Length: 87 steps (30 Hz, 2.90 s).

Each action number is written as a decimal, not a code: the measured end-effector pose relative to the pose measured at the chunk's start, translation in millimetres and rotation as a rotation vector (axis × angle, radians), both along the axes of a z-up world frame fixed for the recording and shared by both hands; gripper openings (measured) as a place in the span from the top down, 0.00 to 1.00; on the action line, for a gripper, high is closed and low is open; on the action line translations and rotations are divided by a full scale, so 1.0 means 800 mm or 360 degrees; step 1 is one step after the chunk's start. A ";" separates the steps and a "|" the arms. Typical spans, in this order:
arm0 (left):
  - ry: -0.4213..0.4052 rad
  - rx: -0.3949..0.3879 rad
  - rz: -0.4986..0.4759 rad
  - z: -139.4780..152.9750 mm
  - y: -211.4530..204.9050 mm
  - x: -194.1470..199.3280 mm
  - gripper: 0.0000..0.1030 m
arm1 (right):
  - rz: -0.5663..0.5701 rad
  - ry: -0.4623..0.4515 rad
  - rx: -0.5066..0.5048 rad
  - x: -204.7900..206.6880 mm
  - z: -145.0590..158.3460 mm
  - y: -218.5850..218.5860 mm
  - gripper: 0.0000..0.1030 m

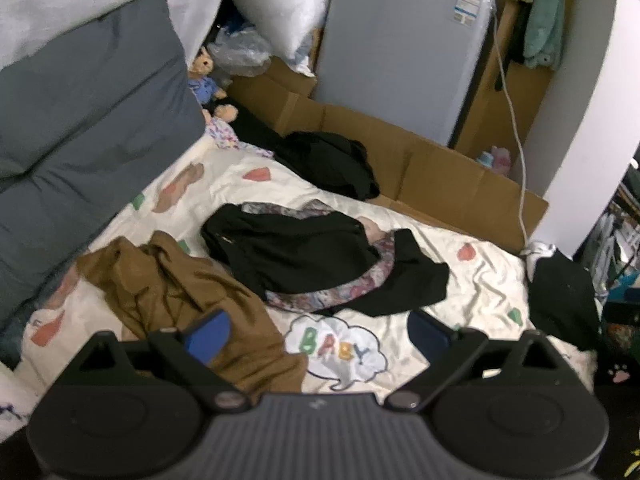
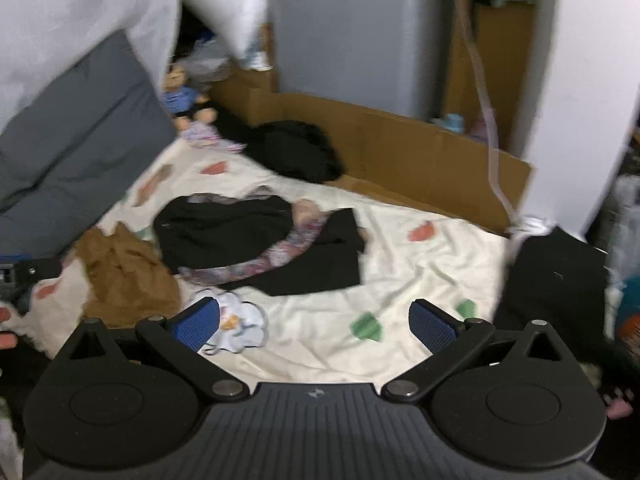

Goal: Fold clothes
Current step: 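Move both grippers toward the black garment with floral lining, then lower the left gripper onto the black garment's floral-lined edge and close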

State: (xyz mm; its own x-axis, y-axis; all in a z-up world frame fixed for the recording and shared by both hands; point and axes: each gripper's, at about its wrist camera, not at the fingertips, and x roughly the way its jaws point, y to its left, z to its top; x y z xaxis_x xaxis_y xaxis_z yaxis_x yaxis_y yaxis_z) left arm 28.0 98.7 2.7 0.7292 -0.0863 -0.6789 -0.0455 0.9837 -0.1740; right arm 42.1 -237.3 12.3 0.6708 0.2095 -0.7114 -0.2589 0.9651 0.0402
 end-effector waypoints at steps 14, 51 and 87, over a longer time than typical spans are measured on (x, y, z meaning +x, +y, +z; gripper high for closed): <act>0.0063 -0.0011 0.0005 0.010 0.003 0.049 0.03 | 0.0117 -0.0030 -0.0045 0.065 -0.008 0.000 0.00; 0.0381 -0.0009 0.0063 -0.037 -0.032 0.191 0.09 | 0.0075 -0.0051 -0.0163 0.154 -0.071 -0.056 0.00; 0.0753 -0.0520 0.0733 -0.283 -0.021 0.309 0.23 | -0.0052 0.0295 0.0037 0.213 -0.172 -0.143 0.09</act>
State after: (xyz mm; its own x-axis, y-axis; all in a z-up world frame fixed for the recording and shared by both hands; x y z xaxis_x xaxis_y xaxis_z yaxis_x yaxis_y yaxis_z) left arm 274.9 82.3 -223.5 0.3759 -0.0937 -0.9219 -0.5844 0.7482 -0.3143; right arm 212.8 -351.8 -125.4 0.5356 0.2077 -0.8185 -0.2135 0.9711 0.1067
